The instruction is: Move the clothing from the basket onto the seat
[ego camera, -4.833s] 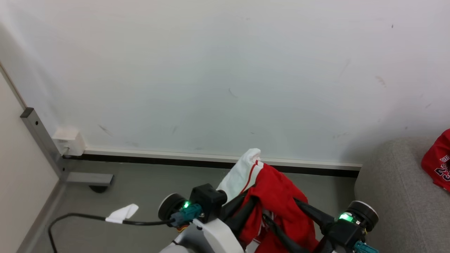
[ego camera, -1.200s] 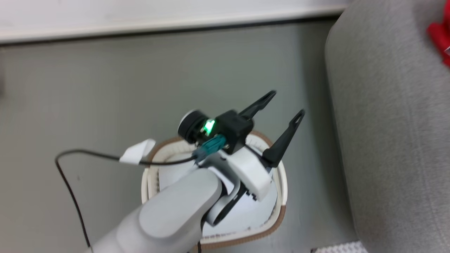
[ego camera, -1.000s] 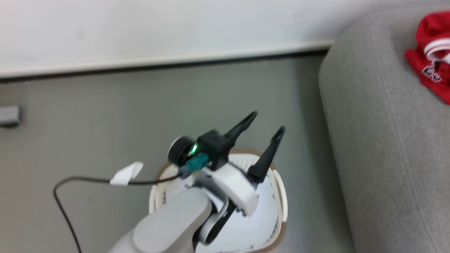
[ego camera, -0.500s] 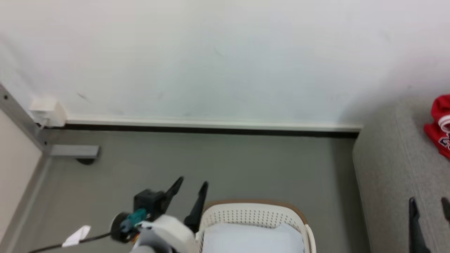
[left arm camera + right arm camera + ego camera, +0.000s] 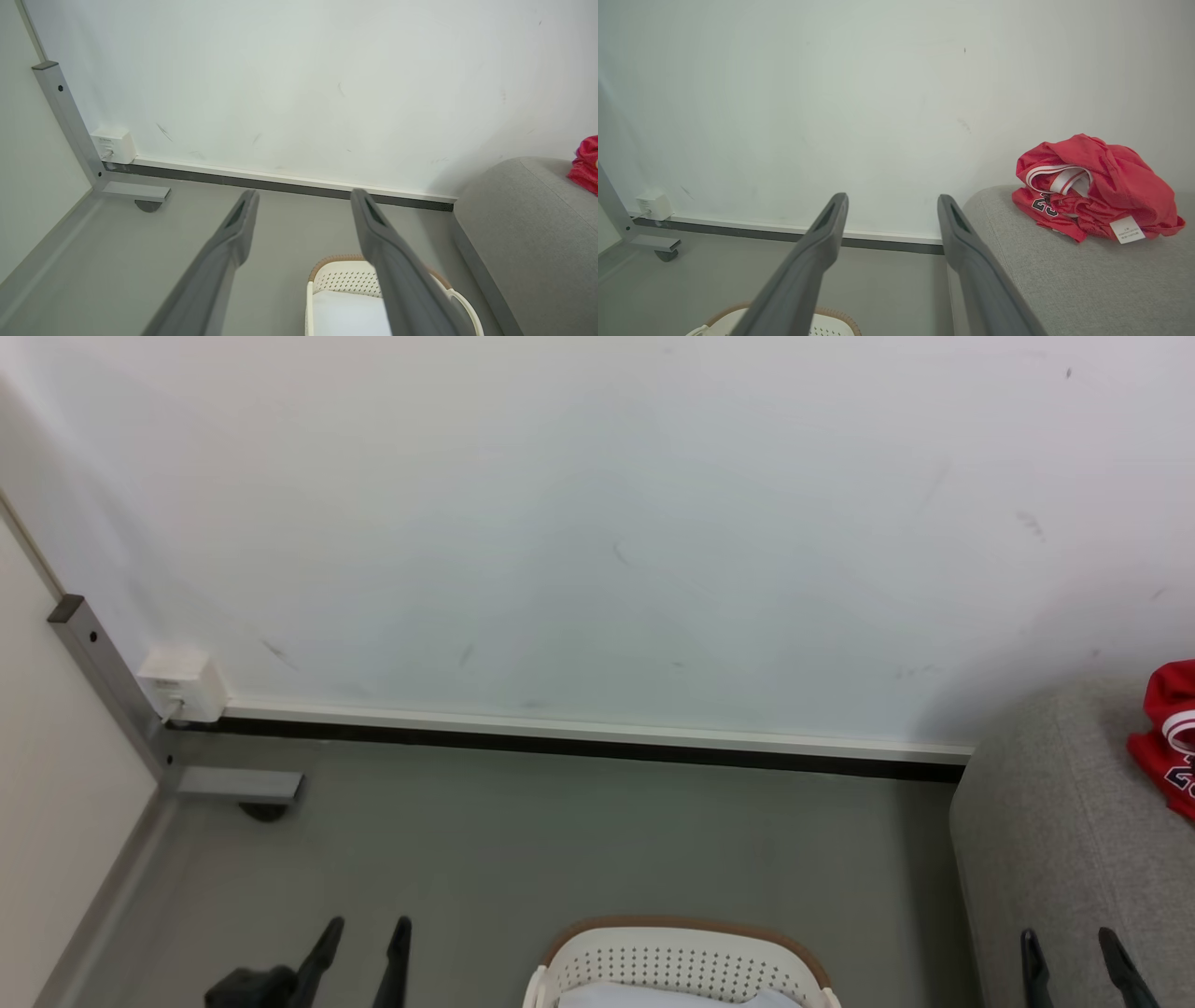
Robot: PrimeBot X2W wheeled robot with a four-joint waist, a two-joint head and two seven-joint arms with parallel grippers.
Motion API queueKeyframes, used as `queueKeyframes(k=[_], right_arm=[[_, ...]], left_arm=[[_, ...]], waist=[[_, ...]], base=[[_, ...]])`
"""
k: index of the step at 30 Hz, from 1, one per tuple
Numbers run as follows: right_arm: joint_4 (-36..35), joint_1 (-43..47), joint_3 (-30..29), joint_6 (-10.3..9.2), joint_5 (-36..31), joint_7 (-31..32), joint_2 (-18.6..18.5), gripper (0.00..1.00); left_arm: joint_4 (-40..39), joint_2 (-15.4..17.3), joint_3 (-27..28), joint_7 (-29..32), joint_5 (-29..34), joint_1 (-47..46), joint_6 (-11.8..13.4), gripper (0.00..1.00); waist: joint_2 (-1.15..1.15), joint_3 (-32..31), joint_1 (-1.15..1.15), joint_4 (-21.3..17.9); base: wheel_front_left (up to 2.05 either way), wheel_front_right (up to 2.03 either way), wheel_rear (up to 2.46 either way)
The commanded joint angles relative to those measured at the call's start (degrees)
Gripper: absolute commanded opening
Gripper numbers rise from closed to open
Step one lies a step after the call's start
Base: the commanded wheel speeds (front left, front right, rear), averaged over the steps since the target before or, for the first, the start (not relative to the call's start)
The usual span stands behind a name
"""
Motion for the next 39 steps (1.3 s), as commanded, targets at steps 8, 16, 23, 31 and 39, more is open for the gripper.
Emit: queueKeyframes(k=[8,16,23,31,39], right_arm=[[3.2,0.4,-0.2,-0.13,2.0,0.0,0.1,1.0],[4.3,0.1,0.1,-0.13,1.7,0.0,0.1,1.0],[4.8,-0.2,0.3,-0.13,1.5,0.0,0.1,1.0],[5.1,-0.1,0.0,-0.13,1.2,0.0,0.1,1.0],[5.9,-1.9,-0.5,-0.13,-0.7,0.0,-0.2,1.0]], left_arm=[[0.5,-6.4,12.4,-0.1,9.2,6.2,-8.1,1.0],[0.7,-10.7,18.5,-0.1,14.3,7.0,-12.3,1.0],[1.0,-13.1,21.1,-0.1,17.0,6.7,-14.3,1.0],[1.6,-14.4,22.4,-0.1,18.1,6.4,-15.0,1.0],[3.4,-14.9,21.1,-0.1,17.7,3.7,-15.1,1.0]], waist=[[0.0,-1.3,0.01,-0.6],[0.0,-1.5,0.01,-0.7],[0.0,-1.5,0.01,-1.0],[0.0,-1.4,0.01,-1.0],[0.0,-1.3,0.01,-1.0]], base=[[0.0,0.0,0.0],[0.0,0.0,0.0],[0.0,0.0,0.0],[0.0,0.0,0.0],[0.0,0.0,0.0]])
